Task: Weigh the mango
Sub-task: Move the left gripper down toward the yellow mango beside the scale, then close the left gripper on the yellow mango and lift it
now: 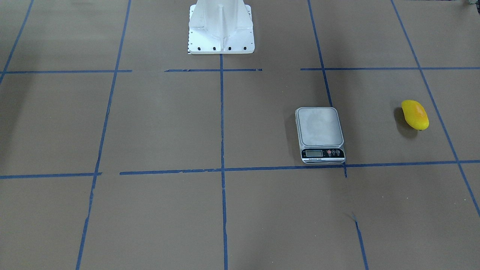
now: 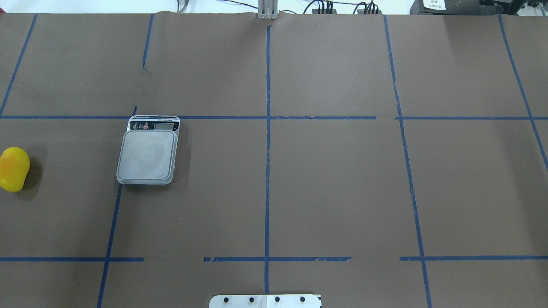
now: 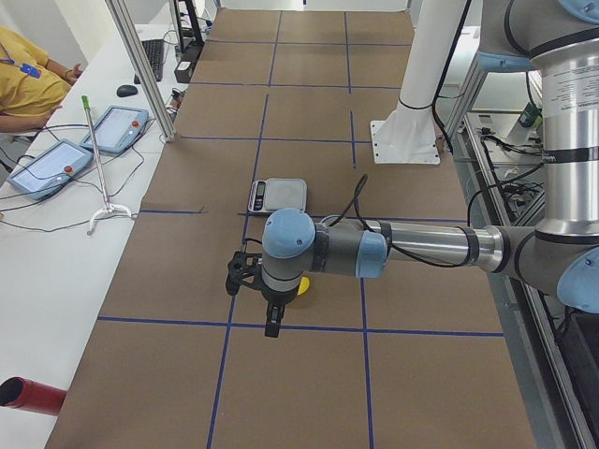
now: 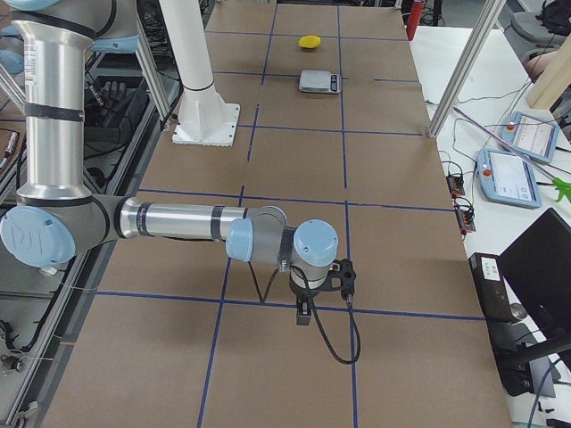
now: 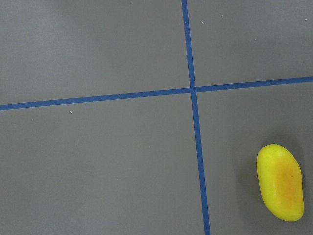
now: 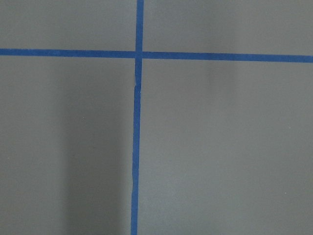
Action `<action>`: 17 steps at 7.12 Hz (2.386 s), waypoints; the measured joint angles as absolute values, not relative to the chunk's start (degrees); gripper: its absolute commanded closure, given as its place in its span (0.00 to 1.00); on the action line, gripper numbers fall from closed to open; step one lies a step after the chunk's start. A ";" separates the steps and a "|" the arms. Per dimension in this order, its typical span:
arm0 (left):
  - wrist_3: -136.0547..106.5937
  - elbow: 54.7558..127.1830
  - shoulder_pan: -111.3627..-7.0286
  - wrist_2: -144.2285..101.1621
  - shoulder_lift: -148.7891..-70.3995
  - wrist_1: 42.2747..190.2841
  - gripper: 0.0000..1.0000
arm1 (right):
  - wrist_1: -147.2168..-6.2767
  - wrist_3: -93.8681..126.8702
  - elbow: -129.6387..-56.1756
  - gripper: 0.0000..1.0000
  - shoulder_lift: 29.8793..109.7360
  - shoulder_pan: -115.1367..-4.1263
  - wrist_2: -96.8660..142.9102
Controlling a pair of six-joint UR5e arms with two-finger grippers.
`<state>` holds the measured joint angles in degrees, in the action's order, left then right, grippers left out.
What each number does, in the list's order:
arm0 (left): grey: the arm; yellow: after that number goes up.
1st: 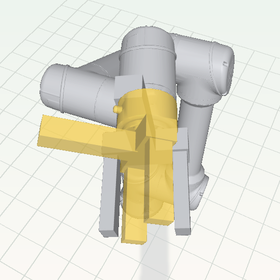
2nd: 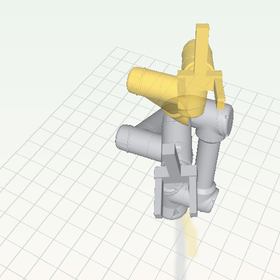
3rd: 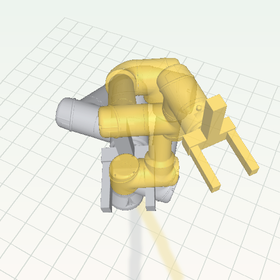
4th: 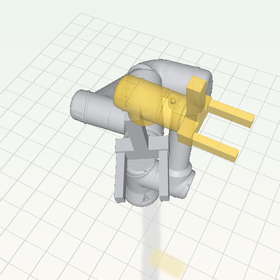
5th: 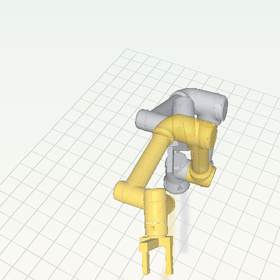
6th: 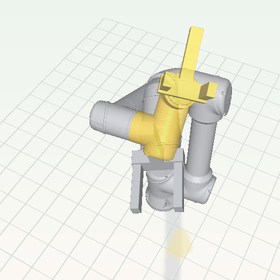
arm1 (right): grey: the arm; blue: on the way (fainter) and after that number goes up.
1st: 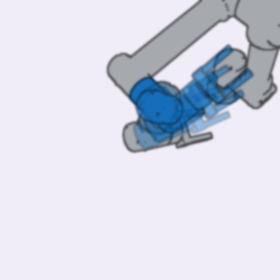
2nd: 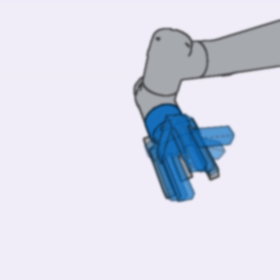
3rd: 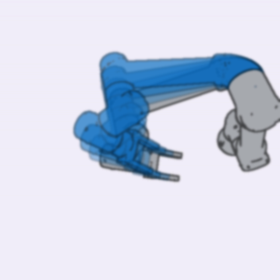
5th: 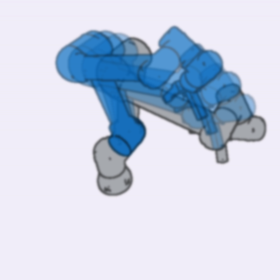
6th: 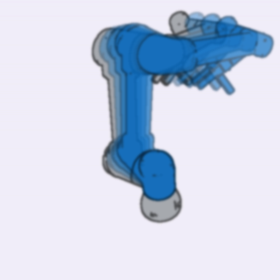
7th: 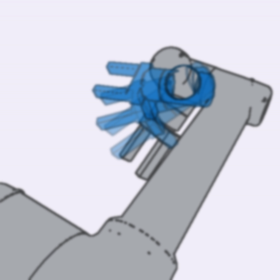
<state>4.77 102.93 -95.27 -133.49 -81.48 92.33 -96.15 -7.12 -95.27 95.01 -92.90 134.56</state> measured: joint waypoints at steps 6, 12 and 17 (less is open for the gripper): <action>5.42 102.43 -93.66 -133.47 -82.09 93.09 0.00 | -96.15 -7.12 -95.27 0.00 95.01 -92.90 134.56; -15.92 100.46 -77.41 -133.25 -82.35 106.19 0.00 | -96.15 -7.12 -95.27 0.00 95.01 -92.90 134.56; -39.40 92.42 -62.47 -129.01 -83.24 123.46 0.00 | -96.15 -7.12 -95.28 0.00 95.01 -92.90 134.56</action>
